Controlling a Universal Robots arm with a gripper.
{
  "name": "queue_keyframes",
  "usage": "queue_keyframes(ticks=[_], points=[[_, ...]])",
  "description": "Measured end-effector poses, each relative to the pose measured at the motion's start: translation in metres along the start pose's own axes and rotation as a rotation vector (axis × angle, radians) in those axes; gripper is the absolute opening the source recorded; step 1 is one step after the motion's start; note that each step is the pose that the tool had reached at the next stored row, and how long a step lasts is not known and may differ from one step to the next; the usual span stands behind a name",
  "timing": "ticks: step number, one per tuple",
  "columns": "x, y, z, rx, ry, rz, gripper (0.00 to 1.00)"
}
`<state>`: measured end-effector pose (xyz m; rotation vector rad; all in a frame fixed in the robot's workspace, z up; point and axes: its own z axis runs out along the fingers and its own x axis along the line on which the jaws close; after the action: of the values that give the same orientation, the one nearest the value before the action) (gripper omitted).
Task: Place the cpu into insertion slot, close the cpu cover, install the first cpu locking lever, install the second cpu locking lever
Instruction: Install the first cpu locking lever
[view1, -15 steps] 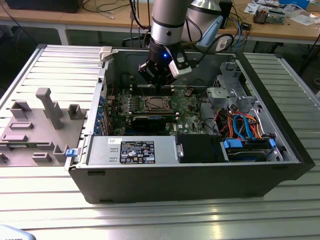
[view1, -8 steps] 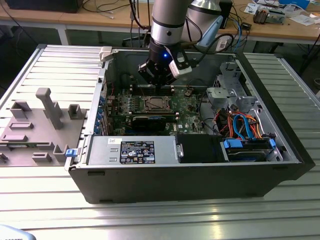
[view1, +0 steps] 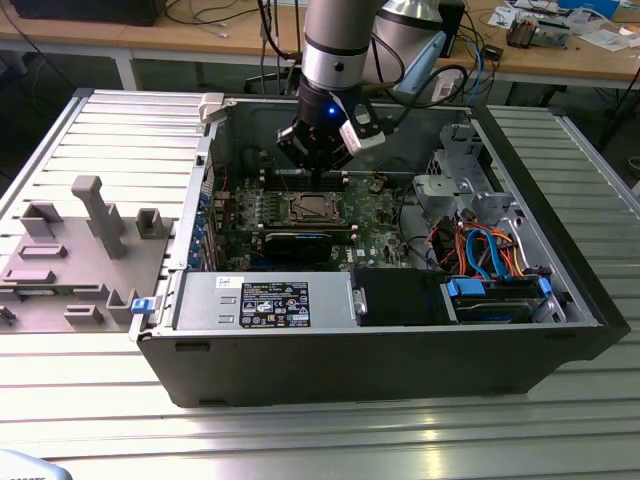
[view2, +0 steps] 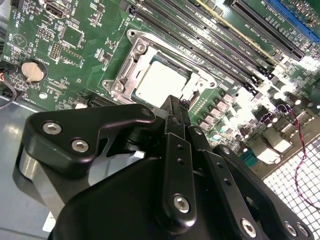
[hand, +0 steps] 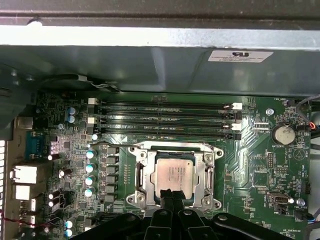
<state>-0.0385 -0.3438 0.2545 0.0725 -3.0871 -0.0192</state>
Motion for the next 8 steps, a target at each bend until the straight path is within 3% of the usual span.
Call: queue_keyframes(ticks=[4, 8], points=[[0.0, 0.0, 0.0, -0.0006, 0.0005, -0.035, 0.11], [0.0, 0.0, 0.0, -0.0036, 0.0003, -0.039, 0.11]])
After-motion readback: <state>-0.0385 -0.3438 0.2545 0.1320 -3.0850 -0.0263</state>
